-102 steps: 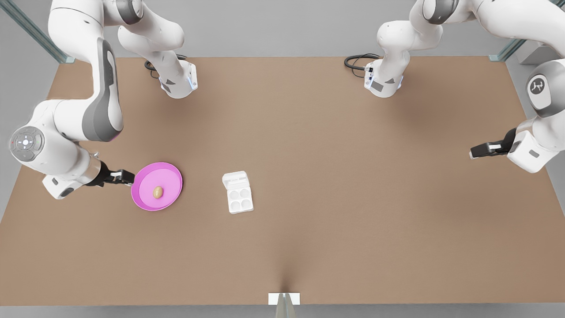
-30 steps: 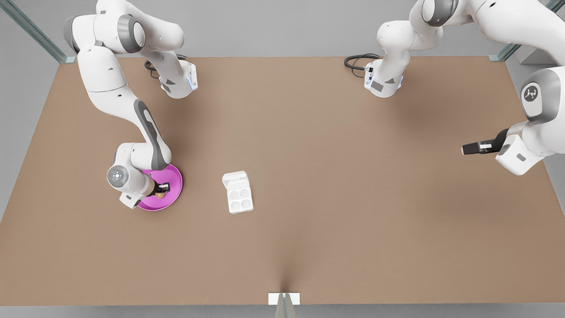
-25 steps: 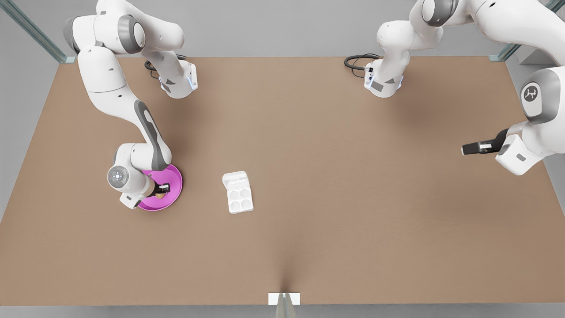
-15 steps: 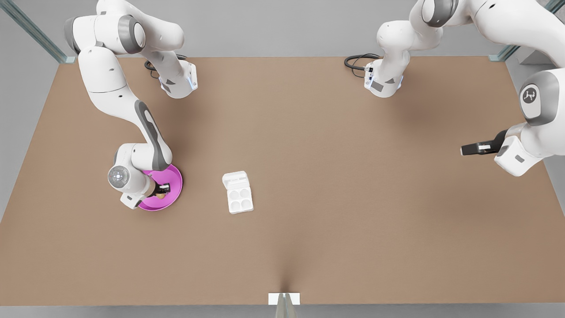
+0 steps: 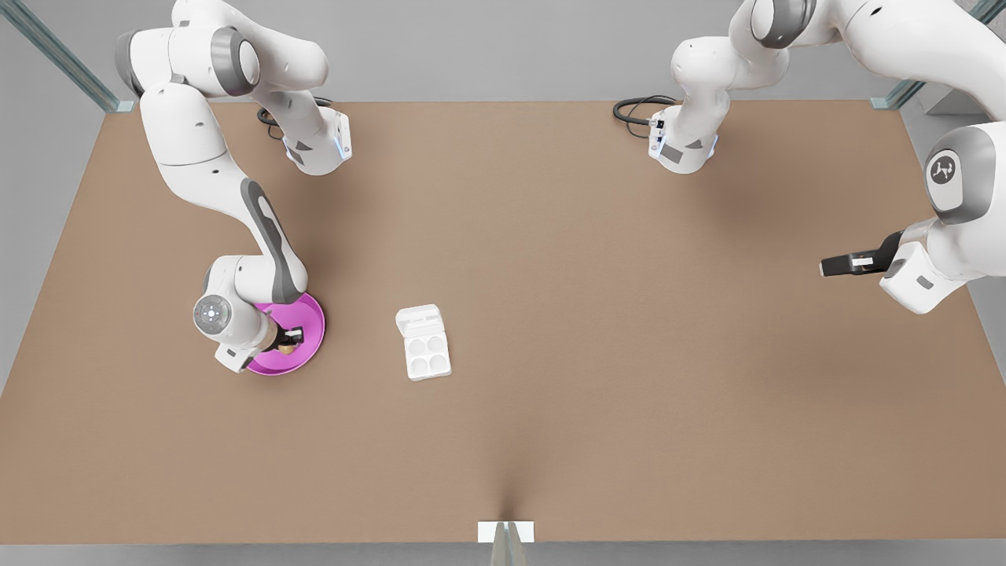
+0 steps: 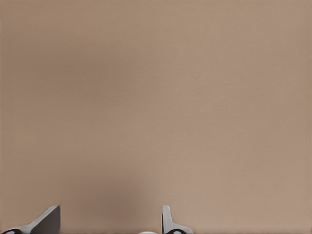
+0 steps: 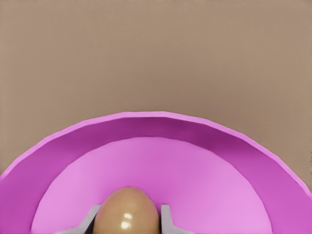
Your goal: Pack egg into the box and close the box lid
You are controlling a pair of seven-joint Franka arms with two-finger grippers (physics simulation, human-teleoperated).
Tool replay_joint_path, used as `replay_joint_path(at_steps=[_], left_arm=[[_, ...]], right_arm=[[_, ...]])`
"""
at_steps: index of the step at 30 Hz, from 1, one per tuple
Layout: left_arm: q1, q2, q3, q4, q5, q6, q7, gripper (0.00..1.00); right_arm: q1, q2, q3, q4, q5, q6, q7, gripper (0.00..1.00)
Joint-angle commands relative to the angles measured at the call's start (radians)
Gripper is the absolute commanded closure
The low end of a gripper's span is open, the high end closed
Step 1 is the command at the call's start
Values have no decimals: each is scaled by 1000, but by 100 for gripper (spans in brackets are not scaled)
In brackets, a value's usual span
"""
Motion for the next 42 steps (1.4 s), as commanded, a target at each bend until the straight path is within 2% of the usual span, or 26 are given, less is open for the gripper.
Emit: replay_joint_path(at_steps=[1,5,9,16,24,25,27,34,37,38,39,40,42], left_arm=[[0,0,0,0,0,0,0,0],[0,0,-1,0,0,-2,-2,0],[0,0,-1,0,0,-2,-6,0],[-6,0,-15,2,0,-14,-12,0],[-8,-3,-17,0,0,-21,-12,0],[-8,-2,-17,0,0,-21,-11,0],[-8,-2,-17,0,0,-21,-12,0],[-9,1,-17,0,0,-21,-12,0],[-54,1,-17,6,0,-20,-106,0],[-126,1,-17,8,-1,-21,-207,20],[-144,-6,-17,15,-101,-75,-270,63],[-182,-8,-46,29,-156,-94,-400,71],[-276,11,-218,43,-163,-87,-711,78]], right_arm=[[0,-1,0,0,0,0,0,45],[6,-44,2,9,6,-18,2,45],[115,-58,2,66,56,-37,17,45],[350,17,2,227,201,-60,207,45],[448,121,0,390,268,-75,307,45],[448,128,0,390,268,-74,307,43],[448,128,0,387,268,-74,304,0],[448,121,0,387,268,-77,304,0],[350,45,-8,397,264,-252,220,0],[333,16,-32,405,256,-293,217,0],[333,0,-103,431,256,-345,163,0],[333,-30,-178,433,253,-365,108,0],[333,-87,-288,434,245,-409,30,0]])
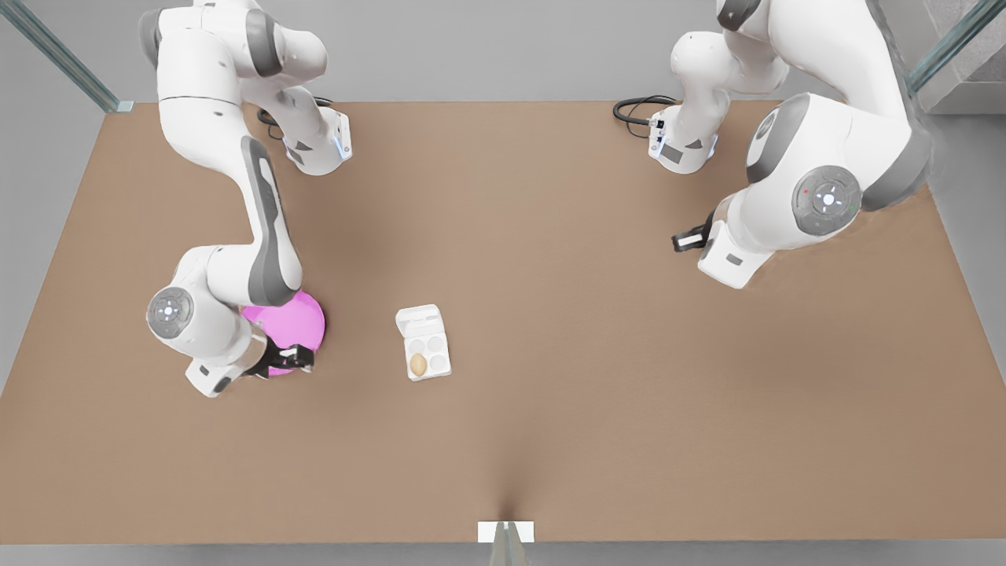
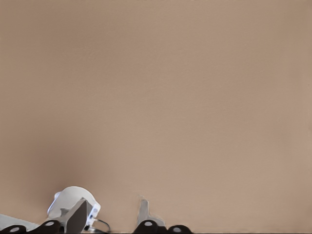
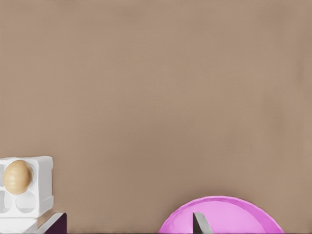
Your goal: Pack egg into the box and close the box lid
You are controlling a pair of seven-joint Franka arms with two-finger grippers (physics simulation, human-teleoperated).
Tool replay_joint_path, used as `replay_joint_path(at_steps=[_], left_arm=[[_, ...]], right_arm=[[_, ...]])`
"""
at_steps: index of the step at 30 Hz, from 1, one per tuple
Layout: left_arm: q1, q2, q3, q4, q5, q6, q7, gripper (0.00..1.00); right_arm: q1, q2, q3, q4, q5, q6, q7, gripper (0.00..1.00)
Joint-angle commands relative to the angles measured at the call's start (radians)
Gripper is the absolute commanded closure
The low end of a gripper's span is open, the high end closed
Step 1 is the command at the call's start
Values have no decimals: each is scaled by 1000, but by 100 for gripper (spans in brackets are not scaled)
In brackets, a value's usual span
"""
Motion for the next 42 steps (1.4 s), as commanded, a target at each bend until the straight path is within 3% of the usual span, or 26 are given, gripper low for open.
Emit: replay_joint_path(at_steps=[1,2,3,4,5,7,14,19,27,42], left_arm=[[-36,29,-41,20,-61,6,-52,79],[-119,78,-78,35,-61,84,-171,79],[-194,118,-78,35,-61,176,-288,79],[-269,179,-80,55,-74,306,-435,79],[-306,244,-80,80,-97,415,-509,79],[-375,380,-80,186,-97,532,-606,79],[-435,570,-115,281,-89,851,-577,79],[-424,613,-103,272,-84,848,-222,79],[-433,693,-107,275,-86,1012,-215,79],[-432,768,-118,281,-91,1139,-144,79]], right_arm=[[1,-16,-28,0,-2,-6,-2,0],[-4,-52,-55,6,-41,-50,-19,0],[-68,-90,-18,11,-120,-78,-19,0],[-232,-144,146,6,-216,-95,-17,0],[-320,-168,220,3,-238,-115,-16,0],[-334,-196,219,11,-236,-153,-14,0],[-349,-153,202,37,-232,-150,-11,0],[-345,-141,202,51,-235,-145,-10,0],[-334,-139,202,51,-235,-144,23,0],[-331,-139,205,52,-224,-144,26,0]])
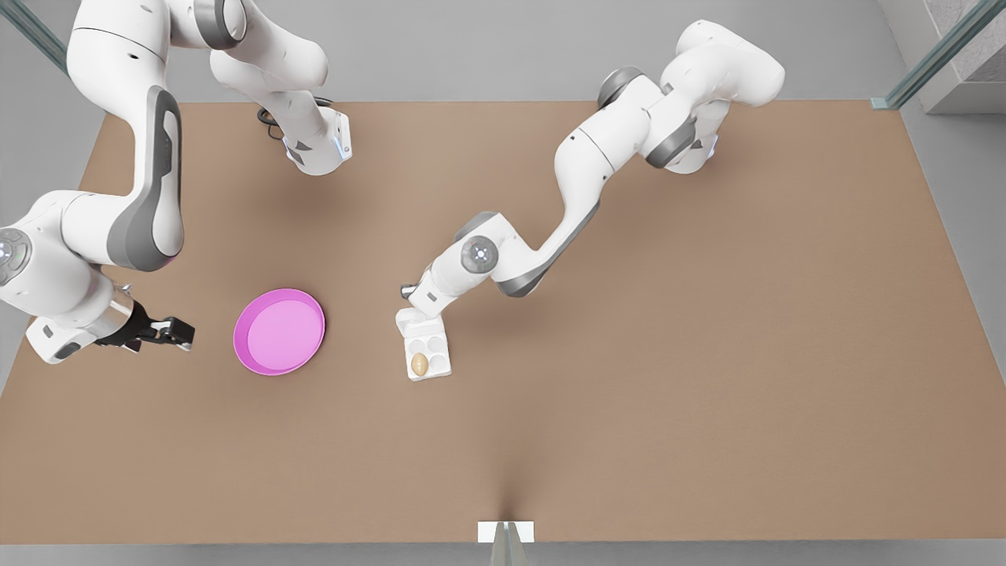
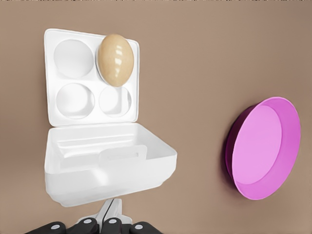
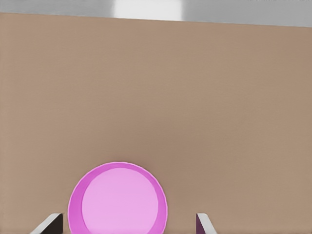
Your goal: Pack egg into the box and close the box lid
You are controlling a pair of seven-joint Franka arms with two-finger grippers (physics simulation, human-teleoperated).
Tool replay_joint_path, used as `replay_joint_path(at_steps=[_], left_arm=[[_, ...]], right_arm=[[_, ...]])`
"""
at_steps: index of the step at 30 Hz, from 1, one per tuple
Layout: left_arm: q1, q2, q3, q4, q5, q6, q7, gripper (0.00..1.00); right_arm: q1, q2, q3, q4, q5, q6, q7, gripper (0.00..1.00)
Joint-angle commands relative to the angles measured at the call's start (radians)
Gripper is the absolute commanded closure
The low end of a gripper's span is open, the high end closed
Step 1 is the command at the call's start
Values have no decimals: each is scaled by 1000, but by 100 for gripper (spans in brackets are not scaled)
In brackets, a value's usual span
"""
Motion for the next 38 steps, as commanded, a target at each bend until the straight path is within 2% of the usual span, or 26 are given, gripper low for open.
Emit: replay_joint_path(at_steps=[1,21,22,23,24,25,26,27,28,29,30,31,32,34,36,38], left_arm=[[0,0,0,0,0,2,0,79],[34,11,18,3,0,149,17,79],[44,-5,18,3,0,133,11,79],[72,-77,20,3,-2,12,8,79],[168,-216,18,2,-7,-307,6,79],[333,-342,20,2,-8,-726,34,74],[506,-436,26,2,4,-956,72,60],[609,-488,72,2,7,-1010,86,45],[617,-511,247,2,27,-1004,109,0],[618,-512,336,2,118,-935,331,0],[620,-514,446,0,112,-892,593,0],[621,-572,482,-8,107,-898,673,0],[627,-647,477,-11,108,-967,701,0],[640,-812,462,-175,110,-984,845,0],[689,-824,354,-279,124,-839,850,0],[689,-819,354,-285,122,-831,854,0]], right_arm=[[0,0,0,0,0,0,0,0],[14,-2,5,0,-6,0,44,0],[14,-2,5,0,-6,0,44,0],[12,-2,5,0,-6,0,44,0],[12,-2,5,0,-6,0,44,0],[12,-2,5,3,-6,-2,44,0],[12,-2,5,3,-6,-2,44,0],[12,-2,5,3,-6,-3,44,0],[12,-2,5,3,-6,-5,44,0],[8,-2,5,3,-6,-6,44,0],[1,-2,2,6,-6,-8,44,0],[1,0,0,14,-8,-8,38,0],[1,0,-1,38,-12,-12,37,0],[0,-6,-3,55,-15,-46,37,0],[-2,-5,-4,66,-14,-58,37,0],[-2,-5,-3,66,-12,-60,40,0]])
